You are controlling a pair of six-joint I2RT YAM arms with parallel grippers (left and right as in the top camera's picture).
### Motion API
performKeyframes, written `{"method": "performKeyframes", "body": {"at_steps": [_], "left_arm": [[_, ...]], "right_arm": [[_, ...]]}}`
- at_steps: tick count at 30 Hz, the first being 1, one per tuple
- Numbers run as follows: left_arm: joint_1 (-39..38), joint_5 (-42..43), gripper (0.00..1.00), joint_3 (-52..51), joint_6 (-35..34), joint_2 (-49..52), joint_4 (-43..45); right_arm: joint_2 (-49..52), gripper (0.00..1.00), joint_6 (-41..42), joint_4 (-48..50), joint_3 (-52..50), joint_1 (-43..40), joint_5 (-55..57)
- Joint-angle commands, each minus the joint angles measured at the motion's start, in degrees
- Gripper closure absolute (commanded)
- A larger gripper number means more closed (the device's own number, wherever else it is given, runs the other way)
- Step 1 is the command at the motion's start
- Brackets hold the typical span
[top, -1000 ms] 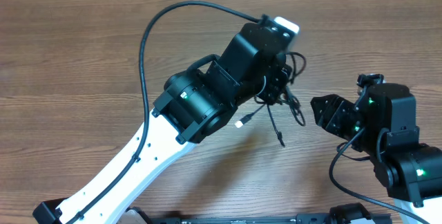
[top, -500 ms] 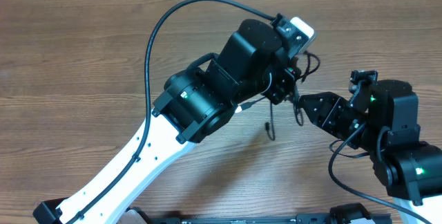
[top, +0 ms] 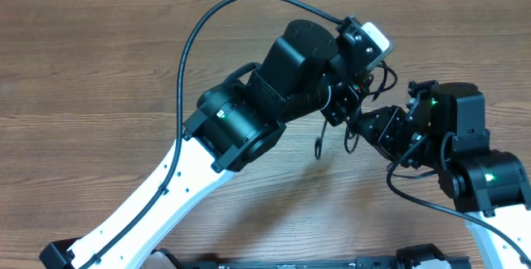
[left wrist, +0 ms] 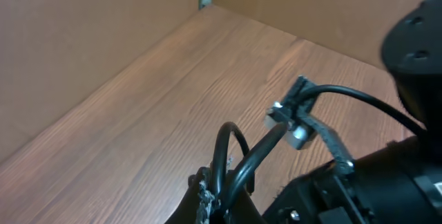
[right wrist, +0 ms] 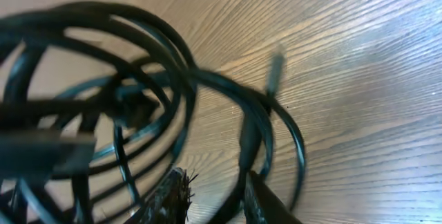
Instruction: Untangle cables
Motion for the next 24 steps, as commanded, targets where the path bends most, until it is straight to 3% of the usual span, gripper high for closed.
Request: {"method": "performKeyframes", "body": {"at_steps": [1, 15, 20, 24], "left_arm": [[0.2, 4.5, 0.96, 0.8, 2.6, -1.7, 0.7], [0.3, 3.0, 0.96, 0.8, 2.9, -1.7, 1.0], [0.3, -4.5, 0.96, 0.8, -4.9, -1.7, 1.0], [0.3, -5.9, 0.96, 0.8, -6.3, -1.7, 1.2]], "right_arm": [[-0.2, 0.75, 0.5, 0.6, 1.0, -0.2, -1.1], [-0.2, 0.74, 1.7, 0.5, 1.0, -0.2, -1.9], [-0.2, 0.73, 1.6, 0.4, 1.0, -0.2, -1.9], [-0.2, 0.73, 1.3, 0.0, 1.0, -0.2, -1.9]]}}
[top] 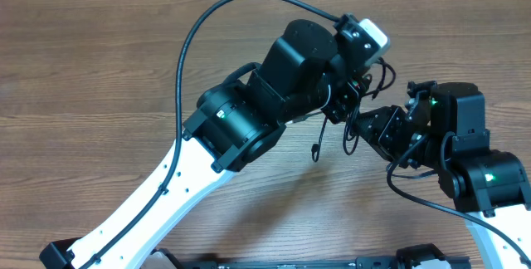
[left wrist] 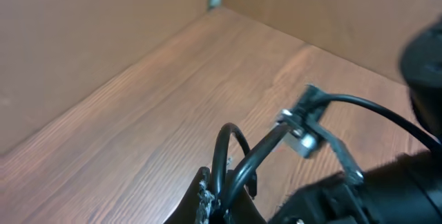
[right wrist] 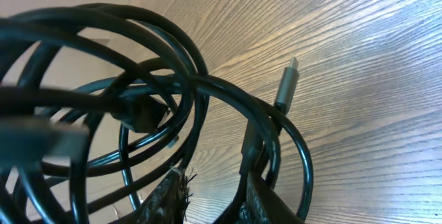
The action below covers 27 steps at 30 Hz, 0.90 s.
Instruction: Untangle cables
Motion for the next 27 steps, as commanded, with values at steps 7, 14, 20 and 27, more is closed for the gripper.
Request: {"method": "performKeyframes", "body": {"at_steps": [7, 14, 20, 27], "left_arm": [[0.3, -3.1, 0.96, 0.8, -4.0, -1.7, 0.9], [0.2, -2.9, 0.95, 0.8, -5.0, -1.7, 1.0], [0.2, -3.0, 0.96, 0.8, -5.0, -1.7, 1.1], [0.2, -0.7, 0.96, 0.8, -5.0, -1.6, 1.3]], "right_arm": [[0.0, 0.73, -0.2, -0.3, 1.0, -0.1, -0.5], [1.6, 0.73, -0.3, -1.3, 1.0, -0.1, -2.0], [2.3, 0.74, -0.2, -1.3, 1.0, -0.1, -3.2], [2.3, 0.74, -0.2, -1.1, 1.0, -0.1, -3.6]]}}
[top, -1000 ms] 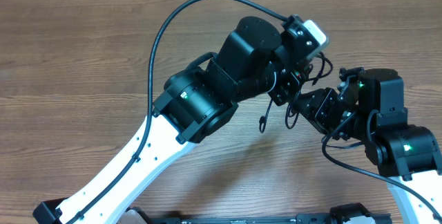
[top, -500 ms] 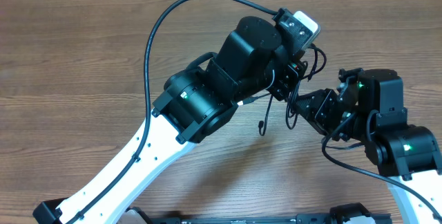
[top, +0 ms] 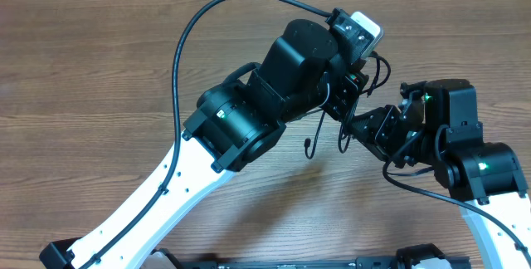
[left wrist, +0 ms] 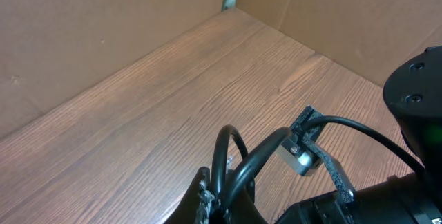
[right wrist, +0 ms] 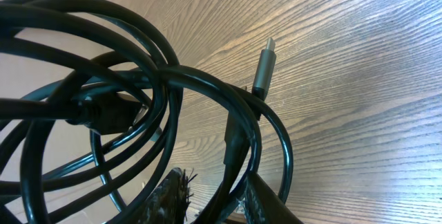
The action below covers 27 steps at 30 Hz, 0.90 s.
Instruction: Untangle cables
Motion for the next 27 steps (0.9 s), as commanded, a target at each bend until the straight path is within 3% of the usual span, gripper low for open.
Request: {"method": "performKeyframes", "body": {"at_steps": [1, 5, 11, 24, 25, 27], "left_arm": [[0.2, 2.1, 0.96, 0.8, -0.7, -1.6, 1.2], [0.2, 2.5, 0.96, 0.8, -0.7, -1.6, 1.7], [0.2, 2.5, 0.96, 0.8, -0.7, -1.6, 1.8], [0.2, 2.6, 0.96, 0.8, -0.6, -1.6, 1.5], [0.2, 2.5, 0.96, 0.8, -0.6, -1.6, 1.5], [0.2, 2.5, 0.96, 0.8, -0.5, -1.6, 1.6]], "right_arm": [[-0.2, 0.75, -0.2, 0.2, 1.0, -0.1, -1.0], [-0.2, 0.80, -0.2, 0.4, 1.0, -0.1, -1.6], [-0.2, 0.96, -0.2, 0.5, 1.0, -0.1, -1.7], [-0.2, 0.96, -0.2, 1.0, 1.0, -0.1, -2.5], [-0.2, 0.91, -0.2, 1.0, 1.0, -0.1, -3.0], [-0.2, 0.69, -0.2, 1.0, 1.0, -0.1, -4.2]]}}
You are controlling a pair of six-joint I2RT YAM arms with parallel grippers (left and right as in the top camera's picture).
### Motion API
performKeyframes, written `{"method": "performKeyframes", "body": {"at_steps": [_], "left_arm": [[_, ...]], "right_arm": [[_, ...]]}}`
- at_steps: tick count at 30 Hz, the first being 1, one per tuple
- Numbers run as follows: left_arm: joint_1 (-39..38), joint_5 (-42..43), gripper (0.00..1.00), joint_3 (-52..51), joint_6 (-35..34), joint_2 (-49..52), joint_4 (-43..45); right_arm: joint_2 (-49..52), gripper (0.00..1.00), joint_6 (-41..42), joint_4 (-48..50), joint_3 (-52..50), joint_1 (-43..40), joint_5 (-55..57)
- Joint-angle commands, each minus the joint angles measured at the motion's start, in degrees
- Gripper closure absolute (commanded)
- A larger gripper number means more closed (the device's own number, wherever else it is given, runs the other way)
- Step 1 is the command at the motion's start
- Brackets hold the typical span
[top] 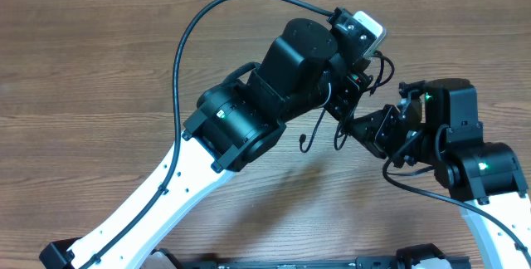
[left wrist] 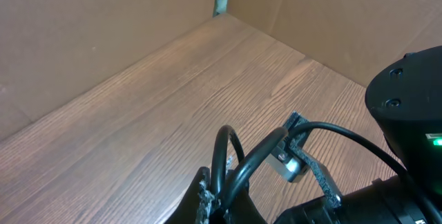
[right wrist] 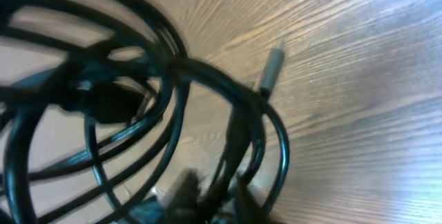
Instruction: Untangle cables
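Note:
A tangle of black cables (top: 365, 95) hangs above the wooden table between my two grippers. My left gripper (top: 355, 86) is shut on two cable strands (left wrist: 231, 162), which rise from its fingertips (left wrist: 204, 195). My right gripper (top: 365, 128) sits just below and to the right of it, shut on other strands of the bundle (right wrist: 235, 141). In the blurred right wrist view, loops (right wrist: 103, 86) spread out to the left and a silver plug (right wrist: 271, 68) sticks up. One loose cable end (top: 306, 140) dangles to the left under the left arm.
The wooden table (top: 99, 70) runs under both arms. Cardboard walls (left wrist: 103, 23) stand along its far edge and meet at a corner. The left arm's own cable (top: 187, 36) arcs over the table. The right arm's body (left wrist: 407, 92) is close to the left gripper.
The loose cable end has swung a little further left. The right wrist view is now blurred by motion, with the loops shifted in it. Both grippers are still shut on the cables.
At every moment both grippers were shut on the raised tangle, close together. The right gripper shifted slightly left and up between moments. The dangling cable end moved leftward step by step, and the loops in the right wrist view changed shape.

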Motion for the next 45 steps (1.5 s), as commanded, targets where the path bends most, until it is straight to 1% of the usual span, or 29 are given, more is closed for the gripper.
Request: {"method": "performKeyframes", "body": {"at_steps": [1, 3, 5, 11, 19, 21, 23, 28, 30, 33, 34, 38, 40, 45], "left_arm": [[0.2, 0.7, 0.96, 0.8, -0.1, -1.6, 0.7], [0.2, 0.6, 0.96, 0.8, 0.9, -1.6, 0.7], [0.2, 0.6, 0.96, 0.8, 1.4, -1.6, 0.7], [0.2, 0.7, 0.96, 0.8, 3.4, -1.6, 0.6], [0.2, 1.3, 0.96, 0.8, 4.5, -1.6, 0.7], [0.2, 1.6, 0.96, 0.8, 6.0, -1.6, 0.9], [0.2, 2.3, 0.96, 0.8, 7.4, -1.6, 1.3], [0.2, 2.6, 0.96, 0.8, 7.5, -1.6, 2.0], [0.2, 2.6, 0.96, 0.8, 7.5, -1.6, 1.9], [0.2, 2.6, 0.96, 0.8, 7.4, -1.6, 1.9], [0.2, 2.6, 0.96, 0.8, 7.4, -1.6, 2.0], [0.2, 2.7, 0.96, 0.8, 6.4, -1.6, 1.9], [0.2, 3.1, 0.96, 0.8, 5.3, -1.6, 2.0], [0.2, 3.2, 0.96, 0.8, 1.4, -1.6, 2.0]], "right_arm": [[-0.2, 0.63, -0.1, 0.5, 1.0, -0.1, -2.4], [-0.2, 0.53, -0.1, 0.6, 1.0, -0.1, -2.8], [-0.2, 0.50, -0.1, 0.6, 1.0, -0.1, -3.3], [-0.2, 0.52, 1.6, 0.8, 1.0, -0.1, -3.9], [-0.2, 0.51, 3.5, 2.1, 1.0, -0.1, -7.3], [-0.2, 0.51, 3.6, 2.1, 1.0, -0.1, -7.3], [-0.2, 0.47, 3.8, 2.1, 1.0, -0.1, -7.3], [-0.2, 0.37, 3.7, 2.0, 1.0, -0.1, -4.8], [-0.2, 0.35, 3.7, 1.8, 1.0, -0.1, -4.4], [-0.2, 0.34, 3.8, 1.9, 1.0, -0.1, -4.5], [-0.2, 0.35, 4.2, 1.9, 1.0, -0.1, -4.3], [-0.2, 0.54, 4.9, 1.9, 1.0, -0.1, -3.5], [0.0, 0.61, 4.9, 1.9, 1.0, -0.1, -3.6], [1.5, 0.66, 4.8, 1.6, 1.0, -0.1, -3.6]]}}
